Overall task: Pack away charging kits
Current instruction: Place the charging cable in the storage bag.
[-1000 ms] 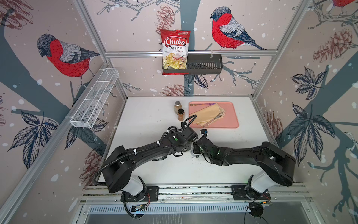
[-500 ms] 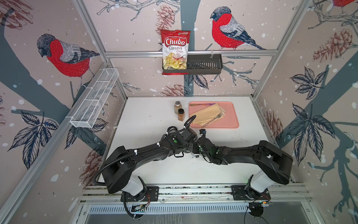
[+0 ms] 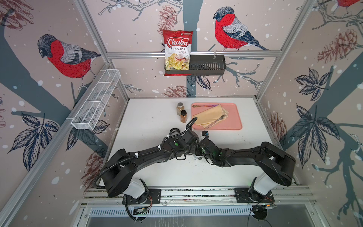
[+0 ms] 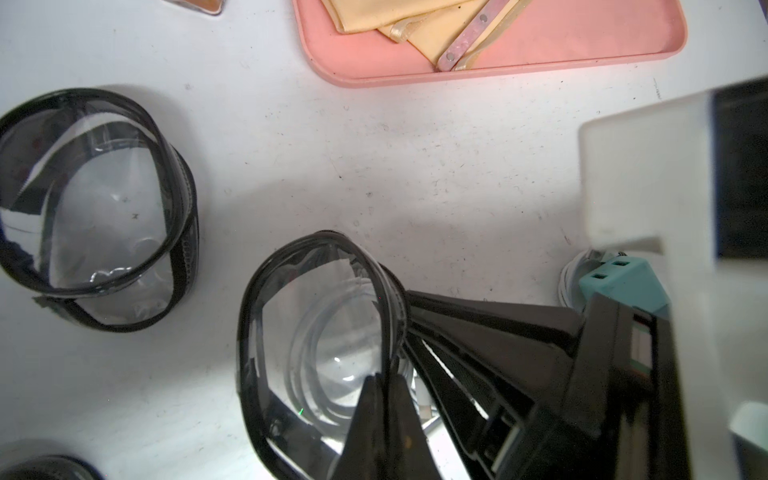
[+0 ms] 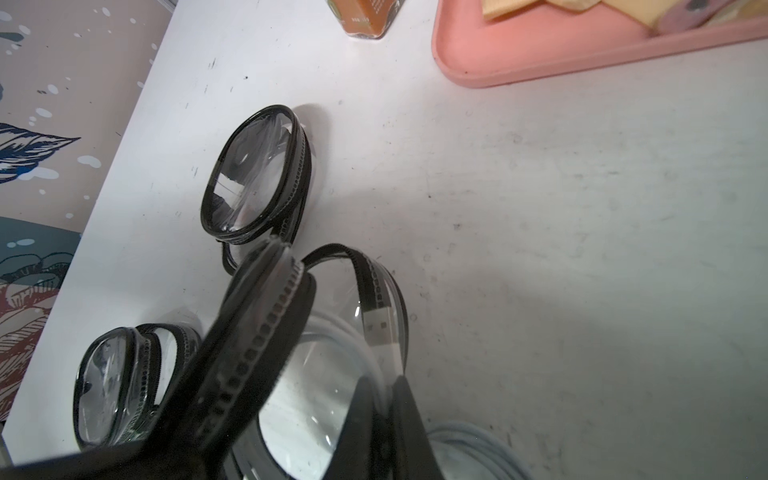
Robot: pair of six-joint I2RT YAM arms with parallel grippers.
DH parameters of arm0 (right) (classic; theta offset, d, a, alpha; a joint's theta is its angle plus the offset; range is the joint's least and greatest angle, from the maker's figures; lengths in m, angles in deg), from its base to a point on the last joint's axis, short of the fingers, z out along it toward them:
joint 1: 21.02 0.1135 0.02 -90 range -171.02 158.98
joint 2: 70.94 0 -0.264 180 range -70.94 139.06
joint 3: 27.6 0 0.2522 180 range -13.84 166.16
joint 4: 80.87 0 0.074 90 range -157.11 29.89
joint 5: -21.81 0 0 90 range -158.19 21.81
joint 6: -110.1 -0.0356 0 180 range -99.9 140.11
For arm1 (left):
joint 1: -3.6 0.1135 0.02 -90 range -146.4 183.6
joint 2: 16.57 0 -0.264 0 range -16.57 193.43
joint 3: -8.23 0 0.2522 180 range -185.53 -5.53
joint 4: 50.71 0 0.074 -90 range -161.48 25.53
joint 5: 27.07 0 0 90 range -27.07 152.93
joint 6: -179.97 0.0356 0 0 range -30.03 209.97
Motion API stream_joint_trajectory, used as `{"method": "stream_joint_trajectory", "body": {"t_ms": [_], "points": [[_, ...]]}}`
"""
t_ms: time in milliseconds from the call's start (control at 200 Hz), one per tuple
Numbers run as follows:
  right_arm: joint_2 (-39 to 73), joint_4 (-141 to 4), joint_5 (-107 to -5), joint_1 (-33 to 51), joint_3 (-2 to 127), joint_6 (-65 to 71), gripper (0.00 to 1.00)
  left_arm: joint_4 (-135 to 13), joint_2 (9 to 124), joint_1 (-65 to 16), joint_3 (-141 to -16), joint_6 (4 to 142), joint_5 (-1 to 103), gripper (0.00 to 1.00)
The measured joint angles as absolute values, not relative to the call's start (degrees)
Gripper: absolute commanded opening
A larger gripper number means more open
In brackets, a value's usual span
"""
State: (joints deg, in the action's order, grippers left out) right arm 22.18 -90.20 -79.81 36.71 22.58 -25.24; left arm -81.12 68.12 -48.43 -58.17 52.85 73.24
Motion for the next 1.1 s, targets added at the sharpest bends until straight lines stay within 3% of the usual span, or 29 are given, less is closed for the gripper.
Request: {"method": "stream_joint_trajectory", "body": {"t_ms": [310, 860, 1101], "points": [[17.57, -92.76, -81.73, 38.20, 19.17, -25.19, 0.03, -79.76, 67.77, -46.61, -57.17, 52.28, 71.93, 0.00], [24.37, -93.57, -83.24, 36.67, 23.26, -26.77, 0.01, -75.92, 63.88, -46.48, -53.51, 52.22, 65.72, 0.00], [25.57, -91.12, -86.23, 38.05, 25.62, -27.79, 0.11, -76.77, 64.03, -46.48, -54.83, 51.39, 67.09, 0.00]]}}
